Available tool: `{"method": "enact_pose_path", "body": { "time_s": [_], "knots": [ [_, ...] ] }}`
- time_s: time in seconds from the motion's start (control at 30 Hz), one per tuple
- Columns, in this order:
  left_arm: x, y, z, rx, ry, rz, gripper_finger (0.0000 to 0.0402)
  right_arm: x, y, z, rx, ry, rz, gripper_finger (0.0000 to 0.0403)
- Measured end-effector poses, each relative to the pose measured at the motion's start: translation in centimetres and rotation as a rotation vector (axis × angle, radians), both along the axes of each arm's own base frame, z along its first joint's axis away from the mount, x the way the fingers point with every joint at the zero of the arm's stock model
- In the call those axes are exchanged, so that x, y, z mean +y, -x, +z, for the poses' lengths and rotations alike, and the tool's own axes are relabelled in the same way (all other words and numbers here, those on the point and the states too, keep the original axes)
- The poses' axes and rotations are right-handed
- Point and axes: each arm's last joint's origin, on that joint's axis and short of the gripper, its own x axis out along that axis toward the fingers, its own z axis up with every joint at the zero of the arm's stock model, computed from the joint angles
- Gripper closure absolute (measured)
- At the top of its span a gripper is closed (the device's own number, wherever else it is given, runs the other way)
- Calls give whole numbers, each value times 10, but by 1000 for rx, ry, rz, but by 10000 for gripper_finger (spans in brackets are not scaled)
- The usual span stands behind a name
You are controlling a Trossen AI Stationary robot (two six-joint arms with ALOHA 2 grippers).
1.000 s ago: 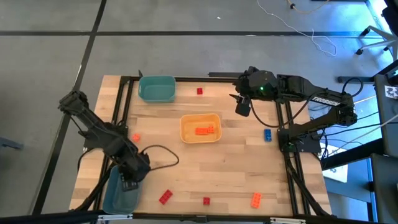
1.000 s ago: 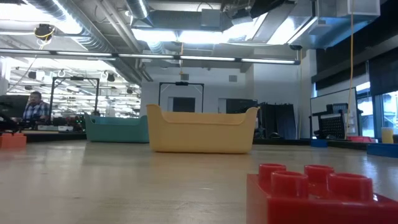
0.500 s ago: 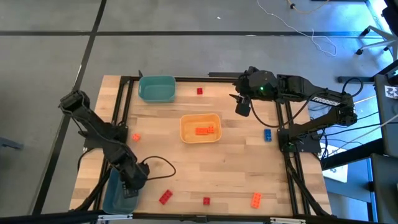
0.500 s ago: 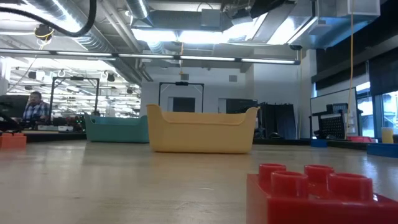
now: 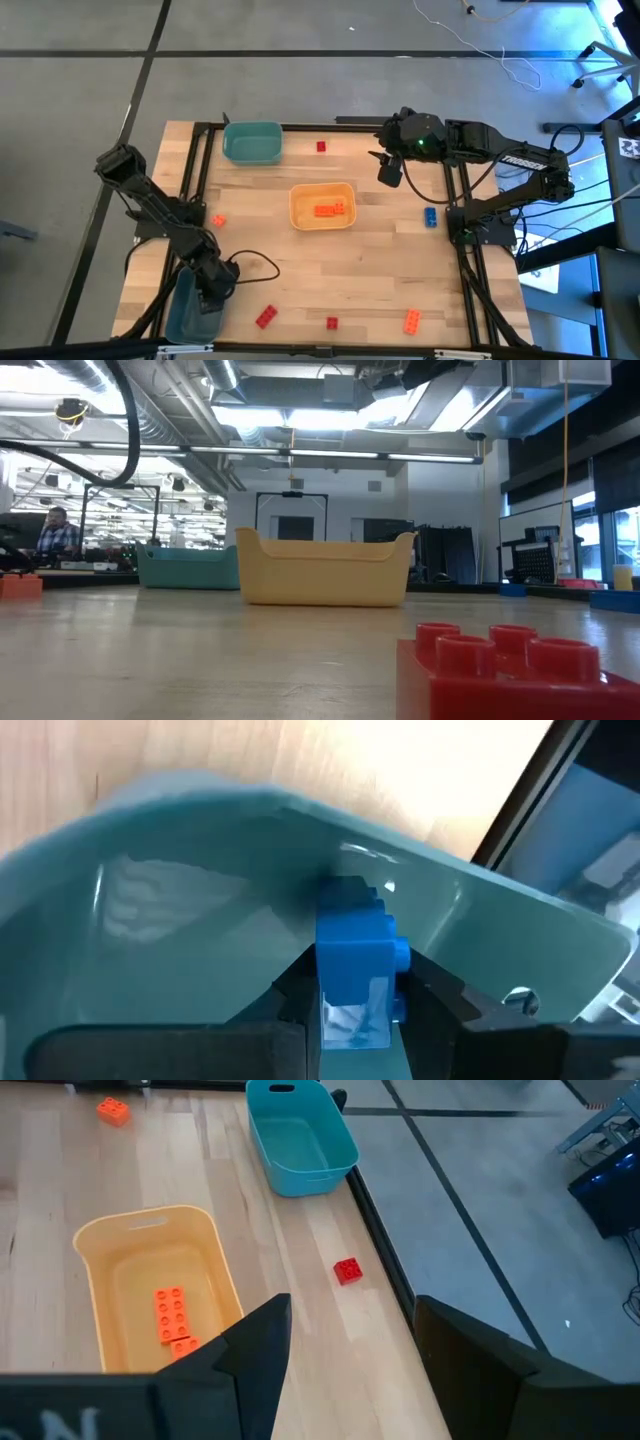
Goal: Sort & place blocks by color
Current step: Put the top left blue 8 stud game piece into the blue bin
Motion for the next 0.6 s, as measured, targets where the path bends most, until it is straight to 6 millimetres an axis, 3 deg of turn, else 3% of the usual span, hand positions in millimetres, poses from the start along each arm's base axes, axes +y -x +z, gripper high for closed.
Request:
{"method": "enact_pose_path", "body": {
  "time_s": [0.4, 0.6],
  "knots": [
    [1, 1, -3, -8, -6, 4, 313, 0, 0, 0, -1, -2, -2, 190],
    [4, 1, -8, -41, -69, 24, 247, 0, 0, 0, -1, -2, -2, 190]
  ]
}}
